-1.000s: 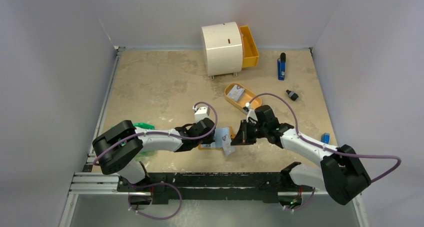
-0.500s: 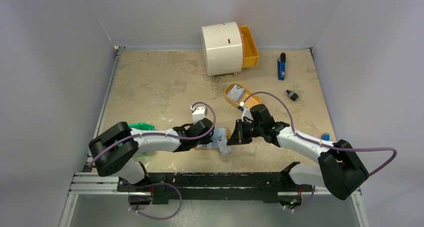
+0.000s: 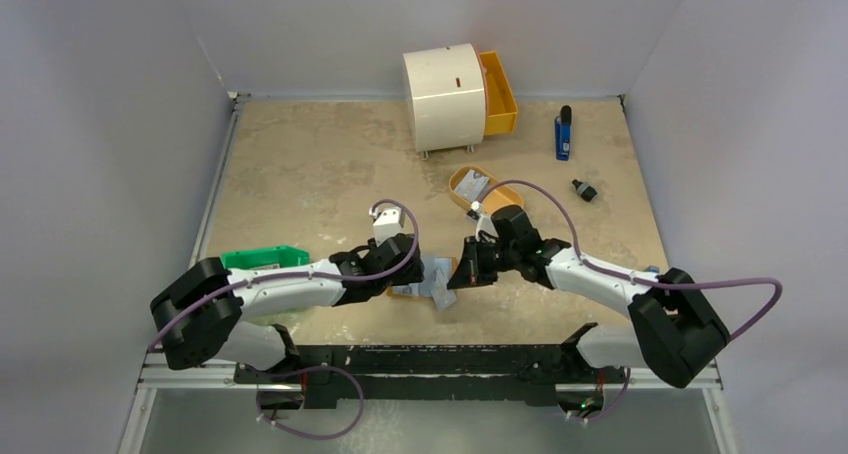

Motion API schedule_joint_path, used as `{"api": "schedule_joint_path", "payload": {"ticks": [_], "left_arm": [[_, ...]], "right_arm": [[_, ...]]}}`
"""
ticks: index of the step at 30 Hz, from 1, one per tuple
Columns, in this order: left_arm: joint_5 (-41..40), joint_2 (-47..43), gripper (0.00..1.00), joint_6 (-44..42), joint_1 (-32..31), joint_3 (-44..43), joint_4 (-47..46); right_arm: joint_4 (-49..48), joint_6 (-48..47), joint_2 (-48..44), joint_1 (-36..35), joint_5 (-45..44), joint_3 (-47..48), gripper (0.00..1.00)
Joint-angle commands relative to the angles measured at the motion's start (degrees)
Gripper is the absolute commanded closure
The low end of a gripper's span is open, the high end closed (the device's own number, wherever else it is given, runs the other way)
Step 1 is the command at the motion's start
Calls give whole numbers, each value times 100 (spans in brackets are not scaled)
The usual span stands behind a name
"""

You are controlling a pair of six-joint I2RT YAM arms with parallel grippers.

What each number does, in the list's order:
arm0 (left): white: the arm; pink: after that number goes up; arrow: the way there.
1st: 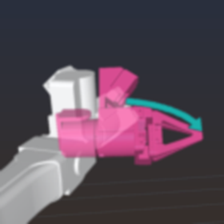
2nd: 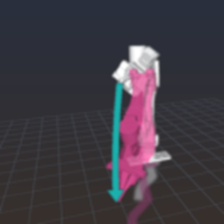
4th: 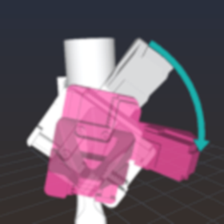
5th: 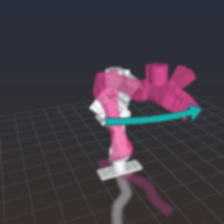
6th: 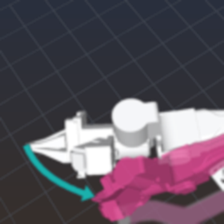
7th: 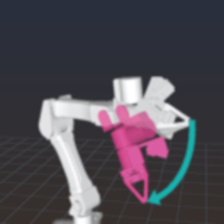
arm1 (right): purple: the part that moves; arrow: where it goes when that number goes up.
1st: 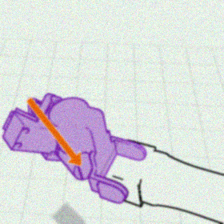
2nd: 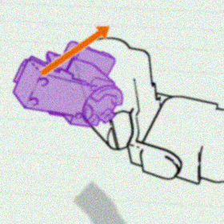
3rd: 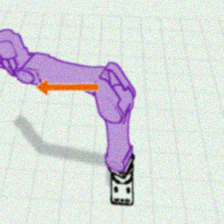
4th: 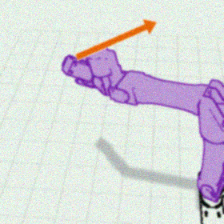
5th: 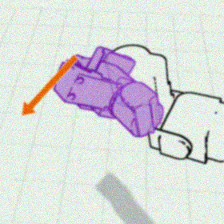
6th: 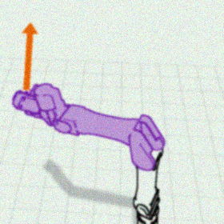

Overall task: Put the credit cards into the card holder
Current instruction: Insert the credit card into the card holder.

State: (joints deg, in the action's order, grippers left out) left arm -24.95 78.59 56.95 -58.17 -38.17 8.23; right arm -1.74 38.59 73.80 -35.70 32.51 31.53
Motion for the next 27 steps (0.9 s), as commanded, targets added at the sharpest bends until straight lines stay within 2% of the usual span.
{"api": "schedule_joint_path", "payload": {"ticks": [1,8,15,19,23,27], "left_arm": [[-202,-277,43,32,-10,-241,126],[-512,-636,39,181,-10,-133,356],[-932,-1164,40,277,-12,-32,665],[-843,-1163,41,178,-10,-2,590],[-511,-734,53,35,-10,120,44],[-605,-267,71,87,-1,190,-32]], "right_arm": [[-255,62,113,-152,-9,392,100],[-378,177,612,-324,-169,613,100],[-555,309,994,-405,-287,696,100],[-566,340,1000,-407,-359,723,100],[-556,405,779,-404,-523,650,100],[-540,580,531,-403,-783,541,100]]}}
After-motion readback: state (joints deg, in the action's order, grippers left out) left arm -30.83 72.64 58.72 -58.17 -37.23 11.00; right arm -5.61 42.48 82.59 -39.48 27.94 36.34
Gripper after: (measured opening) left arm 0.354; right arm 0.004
